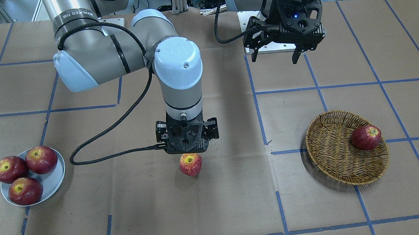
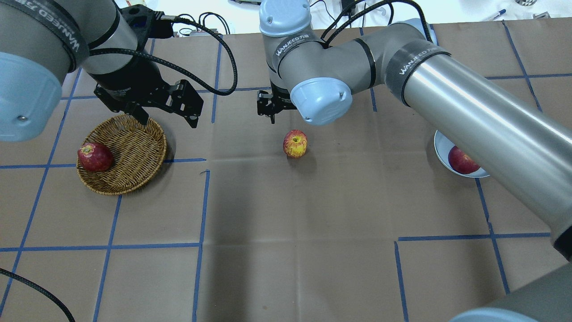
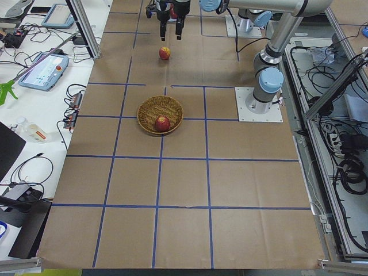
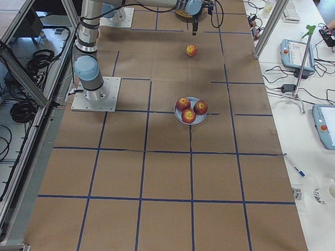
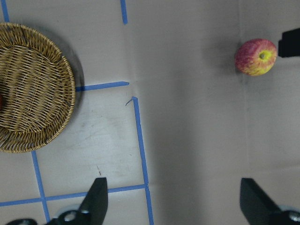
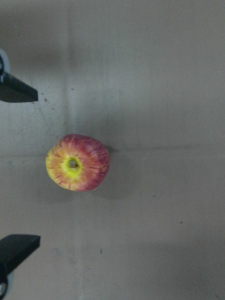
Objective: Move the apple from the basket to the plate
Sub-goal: 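Lower the right gripper onto the apple and close it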
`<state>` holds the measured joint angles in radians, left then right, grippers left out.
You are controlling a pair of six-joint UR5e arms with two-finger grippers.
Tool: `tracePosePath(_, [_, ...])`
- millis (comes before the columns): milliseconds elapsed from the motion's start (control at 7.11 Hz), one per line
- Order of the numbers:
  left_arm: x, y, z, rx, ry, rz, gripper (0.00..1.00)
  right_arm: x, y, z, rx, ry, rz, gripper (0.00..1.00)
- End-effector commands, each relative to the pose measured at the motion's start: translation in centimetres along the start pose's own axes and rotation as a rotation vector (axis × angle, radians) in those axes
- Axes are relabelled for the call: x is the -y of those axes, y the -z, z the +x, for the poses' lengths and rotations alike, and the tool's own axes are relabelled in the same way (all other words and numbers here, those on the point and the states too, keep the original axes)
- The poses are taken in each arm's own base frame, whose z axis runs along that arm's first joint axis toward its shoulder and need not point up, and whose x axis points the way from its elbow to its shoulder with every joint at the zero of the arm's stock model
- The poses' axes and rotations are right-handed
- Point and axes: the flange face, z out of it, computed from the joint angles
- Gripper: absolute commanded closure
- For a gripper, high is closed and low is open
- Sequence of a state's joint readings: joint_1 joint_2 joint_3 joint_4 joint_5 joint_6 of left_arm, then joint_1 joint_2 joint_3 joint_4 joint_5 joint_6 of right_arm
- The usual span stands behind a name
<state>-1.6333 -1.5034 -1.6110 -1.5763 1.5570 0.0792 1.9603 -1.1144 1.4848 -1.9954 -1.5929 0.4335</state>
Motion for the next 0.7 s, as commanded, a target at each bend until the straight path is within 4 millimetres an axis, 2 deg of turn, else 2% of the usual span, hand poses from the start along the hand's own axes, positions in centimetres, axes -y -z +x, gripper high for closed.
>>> tracePosePath(0, [-0.3, 0.4, -0.3, 0.054, -0.008, -0.050, 0.01, -0.9, -6.6, 0.4, 0.017, 0.000, 0.046, 0.00])
tracePosePath(281, [-0.2, -0.9, -0.4, 0.041, 0.001, -0.069, 0.01, -0.9, -8.6, 0.6, 0.020, -0.005, 0.054, 0.00])
tracePosePath(563, [-0.2, -0.4, -0.4, 0.042, 0.003, -0.059, 0.01, -0.4, -11.1, 0.2, 0.021, -0.004, 0.064, 0.00])
